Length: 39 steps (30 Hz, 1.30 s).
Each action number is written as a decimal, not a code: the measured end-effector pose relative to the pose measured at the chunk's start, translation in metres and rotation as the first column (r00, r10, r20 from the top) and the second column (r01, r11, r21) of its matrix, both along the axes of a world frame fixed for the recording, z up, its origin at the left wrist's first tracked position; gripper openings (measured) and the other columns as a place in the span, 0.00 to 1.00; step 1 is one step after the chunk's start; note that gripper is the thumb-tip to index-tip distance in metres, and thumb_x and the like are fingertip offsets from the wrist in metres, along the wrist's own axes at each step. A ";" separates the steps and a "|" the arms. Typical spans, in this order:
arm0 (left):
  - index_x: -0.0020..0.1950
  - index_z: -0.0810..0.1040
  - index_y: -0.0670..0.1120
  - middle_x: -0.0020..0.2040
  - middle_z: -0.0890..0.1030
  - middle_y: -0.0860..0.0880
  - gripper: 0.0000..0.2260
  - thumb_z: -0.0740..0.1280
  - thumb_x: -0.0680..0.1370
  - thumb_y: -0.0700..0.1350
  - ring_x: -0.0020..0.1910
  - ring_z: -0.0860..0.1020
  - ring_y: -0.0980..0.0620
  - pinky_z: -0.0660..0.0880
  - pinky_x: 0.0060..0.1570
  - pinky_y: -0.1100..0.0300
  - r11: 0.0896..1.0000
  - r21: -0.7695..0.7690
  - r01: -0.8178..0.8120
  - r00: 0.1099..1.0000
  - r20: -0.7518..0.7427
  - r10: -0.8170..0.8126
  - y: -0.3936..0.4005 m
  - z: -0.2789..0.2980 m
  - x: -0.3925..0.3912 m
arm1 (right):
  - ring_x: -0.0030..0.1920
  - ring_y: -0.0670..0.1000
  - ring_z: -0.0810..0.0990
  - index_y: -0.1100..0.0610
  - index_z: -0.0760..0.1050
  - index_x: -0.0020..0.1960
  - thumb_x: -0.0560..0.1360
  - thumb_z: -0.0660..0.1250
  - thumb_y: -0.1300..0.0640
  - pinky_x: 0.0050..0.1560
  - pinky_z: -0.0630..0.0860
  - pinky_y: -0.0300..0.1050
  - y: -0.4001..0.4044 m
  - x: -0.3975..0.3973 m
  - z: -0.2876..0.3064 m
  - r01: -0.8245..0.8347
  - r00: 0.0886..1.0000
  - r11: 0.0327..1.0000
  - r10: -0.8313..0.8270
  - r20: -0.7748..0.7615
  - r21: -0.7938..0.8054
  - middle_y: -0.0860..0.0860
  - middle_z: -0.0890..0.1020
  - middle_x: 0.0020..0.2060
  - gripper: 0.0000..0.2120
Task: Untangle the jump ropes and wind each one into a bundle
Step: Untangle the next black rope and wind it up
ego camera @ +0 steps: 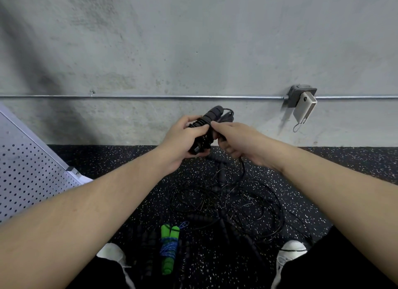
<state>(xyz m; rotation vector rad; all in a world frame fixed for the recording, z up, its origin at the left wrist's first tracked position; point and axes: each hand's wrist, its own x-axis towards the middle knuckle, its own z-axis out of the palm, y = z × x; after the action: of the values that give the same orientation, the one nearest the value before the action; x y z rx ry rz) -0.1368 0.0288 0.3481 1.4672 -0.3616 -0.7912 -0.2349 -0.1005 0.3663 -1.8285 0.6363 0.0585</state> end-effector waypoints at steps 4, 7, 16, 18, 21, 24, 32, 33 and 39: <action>0.63 0.78 0.48 0.61 0.81 0.38 0.12 0.70 0.80 0.40 0.51 0.84 0.39 0.83 0.47 0.41 0.983 -0.156 -0.097 0.990 -0.121 0.078 0.000 0.003 -0.001 | 0.24 0.44 0.60 0.55 0.74 0.49 0.81 0.60 0.38 0.24 0.56 0.37 0.001 -0.001 0.000 0.059 0.998 0.995 -0.059 0.000 0.082 0.44 0.66 0.24 0.20; 0.66 0.76 0.45 0.57 0.82 0.39 0.14 0.69 0.81 0.40 0.52 0.83 0.41 0.83 0.45 0.44 0.951 -0.267 -0.157 0.962 -0.258 0.087 0.001 0.007 -0.004 | 0.25 0.45 0.57 0.53 0.75 0.59 0.77 0.64 0.35 0.25 0.53 0.38 -0.003 -0.002 -0.001 0.064 0.996 0.978 -0.076 0.055 0.198 0.44 0.63 0.24 0.23; 0.67 0.79 0.42 0.57 0.84 0.39 0.20 0.69 0.79 0.51 0.56 0.83 0.39 0.83 0.52 0.47 0.991 -0.106 0.082 0.959 -0.262 -0.107 0.010 0.013 -0.001 | 0.27 0.47 0.55 0.53 0.85 0.52 0.75 0.72 0.45 0.28 0.52 0.41 -0.015 -0.017 0.000 0.052 0.963 0.971 -0.110 0.247 0.233 0.46 0.62 0.25 0.13; 0.65 0.80 0.43 0.54 0.85 0.41 0.19 0.69 0.80 0.53 0.52 0.84 0.40 0.84 0.50 0.48 0.991 -0.040 0.126 0.960 -0.248 -0.132 0.011 0.013 -0.003 | 0.26 0.46 0.56 0.54 0.85 0.49 0.75 0.73 0.46 0.27 0.53 0.41 -0.014 -0.018 -0.002 0.086 0.965 0.972 -0.135 0.223 0.217 0.46 0.63 0.24 0.12; 0.63 0.80 0.47 0.55 0.85 0.41 0.19 0.70 0.79 0.58 0.48 0.85 0.42 0.84 0.45 0.50 0.988 0.045 0.151 0.974 -0.178 -0.141 0.011 0.010 -0.006 | 0.24 0.45 0.59 0.54 0.85 0.52 0.73 0.74 0.46 0.25 0.56 0.38 -0.008 -0.018 -0.008 0.098 0.969 0.973 -0.141 0.202 0.209 0.45 0.65 0.23 0.13; 0.61 0.79 0.48 0.50 0.86 0.44 0.17 0.70 0.79 0.57 0.42 0.85 0.45 0.81 0.36 0.56 0.995 0.016 0.102 0.989 -0.111 -0.099 0.011 0.010 -0.005 | 0.24 0.45 0.59 0.53 0.84 0.56 0.74 0.74 0.45 0.24 0.56 0.37 -0.004 -0.016 -0.006 0.084 0.970 0.973 -0.129 0.204 0.214 0.45 0.66 0.23 0.15; 0.60 0.79 0.49 0.46 0.86 0.44 0.12 0.70 0.79 0.52 0.38 0.83 0.46 0.78 0.33 0.57 1.000 -0.003 0.006 0.999 -0.032 -0.006 0.023 0.022 0.021 | 0.27 0.48 0.63 0.46 0.82 0.50 0.78 0.67 0.42 0.26 0.60 0.40 -0.005 -0.021 -0.006 0.006 0.966 0.990 0.030 0.255 -0.138 0.49 0.71 0.28 0.10; 0.59 0.79 0.49 0.45 0.86 0.44 0.11 0.69 0.79 0.51 0.37 0.82 0.46 0.78 0.33 0.57 1.000 -0.010 0.005 1.000 -0.026 -0.006 0.026 0.023 0.026 | 0.27 0.48 0.62 0.46 0.82 0.51 0.80 0.65 0.44 0.26 0.59 0.39 -0.005 -0.022 -0.006 -0.057 0.964 0.981 0.102 0.245 -0.183 0.51 0.70 0.29 0.10; 0.60 0.80 0.45 0.45 0.85 0.43 0.21 0.69 0.71 0.55 0.36 0.81 0.45 0.75 0.30 0.59 0.995 -0.030 0.093 0.993 -0.075 -0.095 0.037 0.025 0.040 | 0.27 0.45 0.64 0.52 0.80 0.54 0.84 0.59 0.52 0.28 0.62 0.38 -0.013 -0.030 0.000 -0.250 0.948 0.960 0.269 0.170 -0.127 0.45 0.69 0.28 0.11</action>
<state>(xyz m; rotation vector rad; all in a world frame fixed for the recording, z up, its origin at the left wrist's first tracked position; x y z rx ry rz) -0.0972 0.0662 0.3730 1.3993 -0.3838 -0.9123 -0.2649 -0.1139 0.3661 -1.9824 0.2689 0.0304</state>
